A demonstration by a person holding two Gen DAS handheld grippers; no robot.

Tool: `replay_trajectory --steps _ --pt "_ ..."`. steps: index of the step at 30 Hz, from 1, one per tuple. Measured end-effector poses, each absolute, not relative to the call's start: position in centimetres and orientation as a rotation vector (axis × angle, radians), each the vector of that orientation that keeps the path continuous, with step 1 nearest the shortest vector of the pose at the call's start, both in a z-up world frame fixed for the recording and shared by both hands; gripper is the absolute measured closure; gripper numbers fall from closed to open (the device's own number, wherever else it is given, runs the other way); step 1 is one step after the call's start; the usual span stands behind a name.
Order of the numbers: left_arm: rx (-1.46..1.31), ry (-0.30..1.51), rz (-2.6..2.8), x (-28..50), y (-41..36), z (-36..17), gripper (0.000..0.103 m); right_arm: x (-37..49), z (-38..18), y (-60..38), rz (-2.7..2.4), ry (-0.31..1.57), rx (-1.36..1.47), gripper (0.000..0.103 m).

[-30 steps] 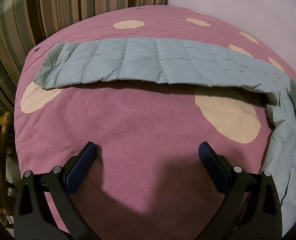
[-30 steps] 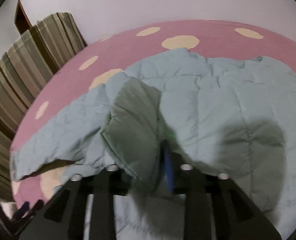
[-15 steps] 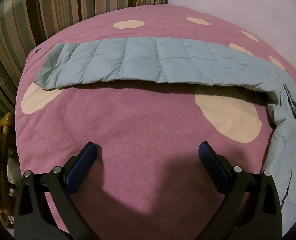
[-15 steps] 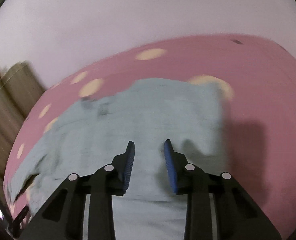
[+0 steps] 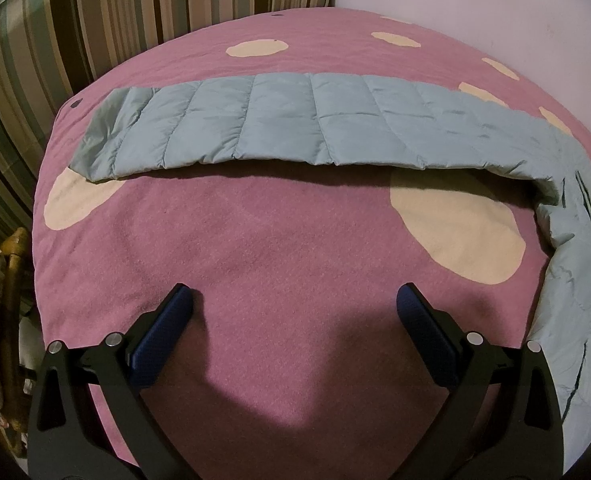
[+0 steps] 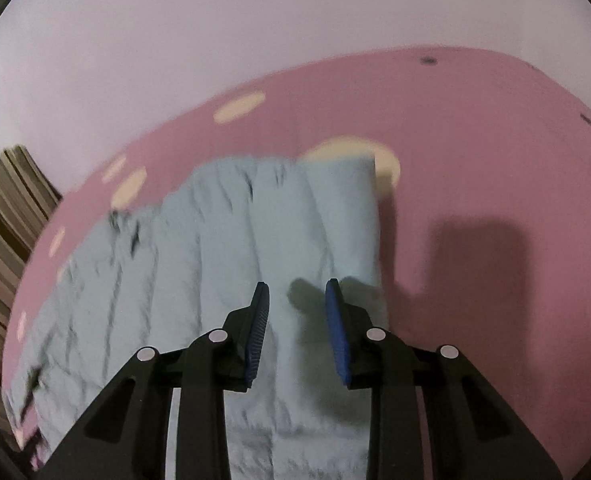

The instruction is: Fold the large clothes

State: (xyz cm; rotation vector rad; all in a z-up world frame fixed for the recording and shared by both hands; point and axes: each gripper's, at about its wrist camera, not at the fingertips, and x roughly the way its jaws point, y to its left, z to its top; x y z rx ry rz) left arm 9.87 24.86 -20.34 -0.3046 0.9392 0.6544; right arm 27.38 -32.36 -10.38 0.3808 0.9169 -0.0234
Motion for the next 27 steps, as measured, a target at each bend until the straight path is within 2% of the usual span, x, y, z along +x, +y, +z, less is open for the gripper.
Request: replay_trajectory --steps 5,11,14,19,24,27 --pt "-0.304 0.94 0.654 9.9 24.9 -20.3 0.002 31.6 -10.7 -33.4 -0.06 0.909 0.383 0.074" --pt "-0.305 0.94 0.654 9.8 24.9 -20.3 0.002 35.0 -15.0 -33.1 -0.11 1.019 0.348 0.074" --pt "-0.303 0.941 0.655 9.8 24.9 -20.3 0.002 35.2 -15.7 -33.0 -0.116 1.011 0.331 0.074" --pt "-0.303 0.941 0.655 9.8 24.9 -20.3 0.002 35.2 -15.1 -32.5 -0.119 0.996 0.299 0.072" --pt "-0.301 0.942 0.656 9.9 24.9 -20.3 0.002 31.4 -11.6 -31.4 -0.098 0.931 0.339 0.072" --pt "-0.303 0.941 0.655 9.9 24.9 -20.3 0.002 29.0 -10.4 -29.8 -0.053 0.914 0.336 0.066"
